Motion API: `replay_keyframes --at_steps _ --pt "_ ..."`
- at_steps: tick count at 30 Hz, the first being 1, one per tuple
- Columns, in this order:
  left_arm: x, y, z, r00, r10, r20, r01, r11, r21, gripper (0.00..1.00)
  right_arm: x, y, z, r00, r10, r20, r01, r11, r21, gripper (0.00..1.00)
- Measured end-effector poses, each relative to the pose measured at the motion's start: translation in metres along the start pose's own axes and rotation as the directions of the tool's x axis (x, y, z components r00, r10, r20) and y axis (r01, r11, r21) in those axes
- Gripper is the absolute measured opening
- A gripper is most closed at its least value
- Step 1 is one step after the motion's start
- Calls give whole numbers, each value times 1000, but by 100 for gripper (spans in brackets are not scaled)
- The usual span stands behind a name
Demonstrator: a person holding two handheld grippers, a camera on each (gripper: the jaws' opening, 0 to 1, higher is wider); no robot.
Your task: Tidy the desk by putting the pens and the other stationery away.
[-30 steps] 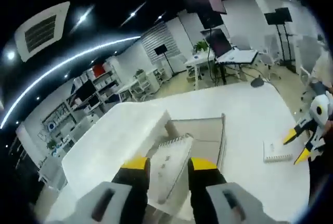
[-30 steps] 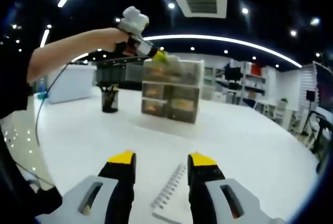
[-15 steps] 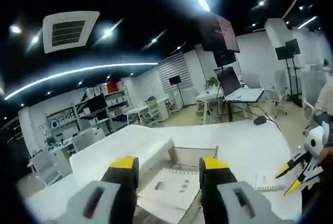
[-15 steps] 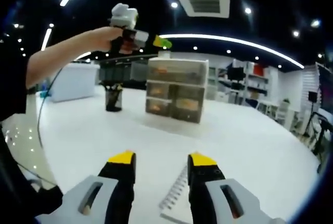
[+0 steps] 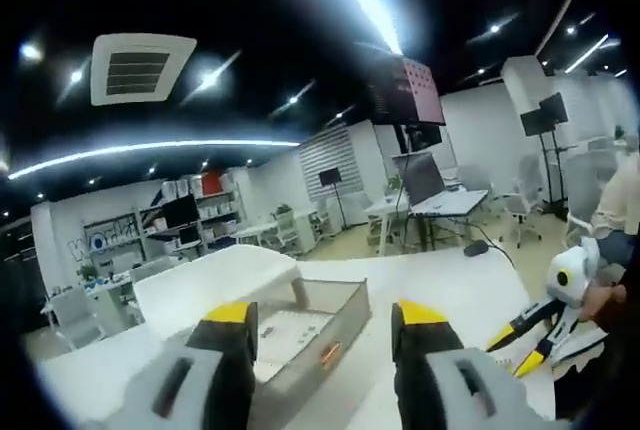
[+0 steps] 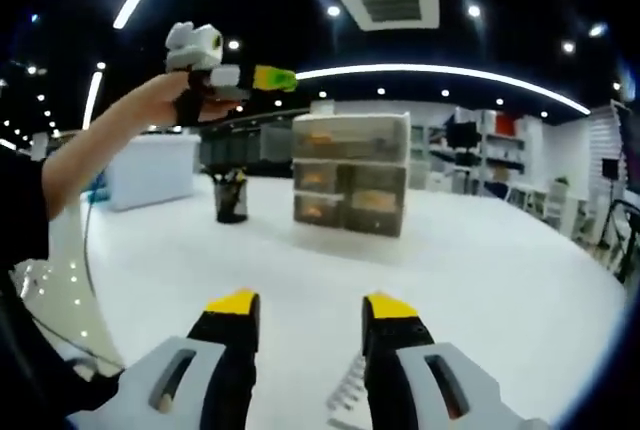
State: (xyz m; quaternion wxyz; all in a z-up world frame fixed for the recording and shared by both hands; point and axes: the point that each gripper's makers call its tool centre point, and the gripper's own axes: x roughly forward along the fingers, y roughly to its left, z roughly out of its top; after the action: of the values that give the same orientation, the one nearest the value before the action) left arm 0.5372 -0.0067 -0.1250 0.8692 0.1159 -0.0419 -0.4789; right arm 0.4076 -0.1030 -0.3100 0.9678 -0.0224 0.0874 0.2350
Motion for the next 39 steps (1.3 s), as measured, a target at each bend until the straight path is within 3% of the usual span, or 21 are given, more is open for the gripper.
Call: replay_keyframes --at_steps 7,13,15,19,28,39 --pt "-22 -27 -9 1000 -23 21 23 1000 -8 55 1 3 1 1000 19 2 -19 1000 17 39" --pt "-43 -52 -17 998 -29 58 33 998 -60 56 1 2 0 1000 19 2 -19 1000 21 40" --pt "-48 -45 -17 997 -21 80 26 997 -73 56 1 2 0 1000 20 1 -20 1000 23 40" --pt "-69 -59 -34 996 -2 85 9 996 -84 57 1 1 -1 1000 18 0 -18 1000 25 41" --pt "-107 -68 -72 995 62 73 -50 988 -148 57 2 1 -2 1000 21 -7 -20 1000 23 41" --pt "-150 -96 -120 996 81 -24 -84 982 -169 57 0 -3 -6 1000 21 -10 -21 999 34 41"
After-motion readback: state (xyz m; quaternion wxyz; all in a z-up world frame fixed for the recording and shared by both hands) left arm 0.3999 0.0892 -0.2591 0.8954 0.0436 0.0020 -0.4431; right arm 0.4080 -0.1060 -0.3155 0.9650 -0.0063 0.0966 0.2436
